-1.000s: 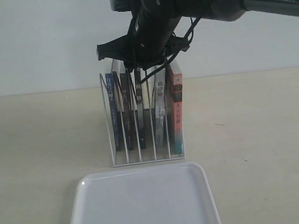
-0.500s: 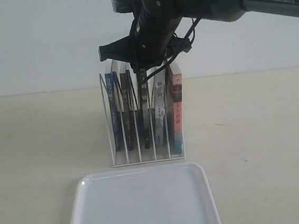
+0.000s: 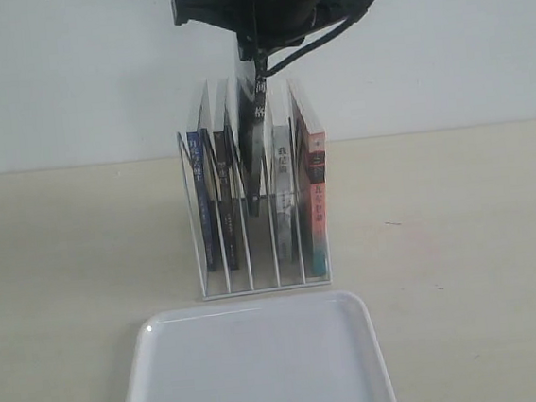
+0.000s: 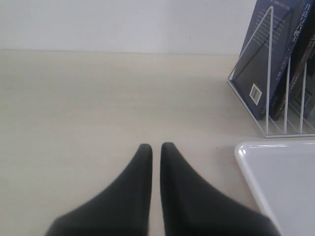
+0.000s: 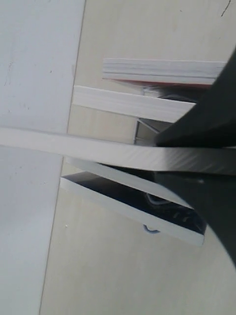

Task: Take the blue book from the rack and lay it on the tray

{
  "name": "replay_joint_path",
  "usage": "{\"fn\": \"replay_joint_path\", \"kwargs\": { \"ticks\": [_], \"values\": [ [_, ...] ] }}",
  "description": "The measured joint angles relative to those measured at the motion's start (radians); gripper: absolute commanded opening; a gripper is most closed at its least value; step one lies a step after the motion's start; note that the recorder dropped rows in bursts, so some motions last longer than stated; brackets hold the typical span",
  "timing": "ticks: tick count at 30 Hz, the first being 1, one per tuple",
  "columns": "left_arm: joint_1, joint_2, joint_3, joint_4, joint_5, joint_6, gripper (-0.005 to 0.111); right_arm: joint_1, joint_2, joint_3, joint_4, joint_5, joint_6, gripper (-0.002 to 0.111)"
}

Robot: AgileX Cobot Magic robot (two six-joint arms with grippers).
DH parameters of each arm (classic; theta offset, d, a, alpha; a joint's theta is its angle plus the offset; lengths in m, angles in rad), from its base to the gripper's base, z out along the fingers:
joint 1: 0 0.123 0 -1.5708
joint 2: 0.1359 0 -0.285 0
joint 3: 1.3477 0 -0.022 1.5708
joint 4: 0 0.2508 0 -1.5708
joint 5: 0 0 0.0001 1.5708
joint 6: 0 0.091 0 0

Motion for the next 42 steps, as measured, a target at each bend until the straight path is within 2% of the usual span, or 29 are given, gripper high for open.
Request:
{"fn": "replay_joint_path", "kwargs": {
  "ticks": [12, 22, 25, 33, 42],
  "values": [
    [0.0, 0.0, 0.0, 0.0, 0.0, 0.0, 0.006, 0.0, -0.018, 0.0, 0.0, 0.016, 0.004, 0.0],
    [0.0, 0.0, 0.0, 0.0, 0.0, 0.0, 0.006, 0.0, 0.077, 0.0, 0.0, 0.023, 0.026, 0.0],
    [0.0, 0.0, 0.0, 0.0, 0.0, 0.0, 0.006, 0.0, 0.095, 0.0, 0.006, 0.023, 0.03, 0.005],
    [0.0, 0.0, 0.0, 0.0, 0.0, 0.0, 0.006, 0.0, 0.113, 0.0, 0.012, 0.015, 0.033, 0.035],
    [0.0, 0.0, 0.0, 0.0, 0.0, 0.0, 0.006, 0.0, 0.113, 0.0, 0.025, 0.009, 0.033, 0.036]
  ]
}}
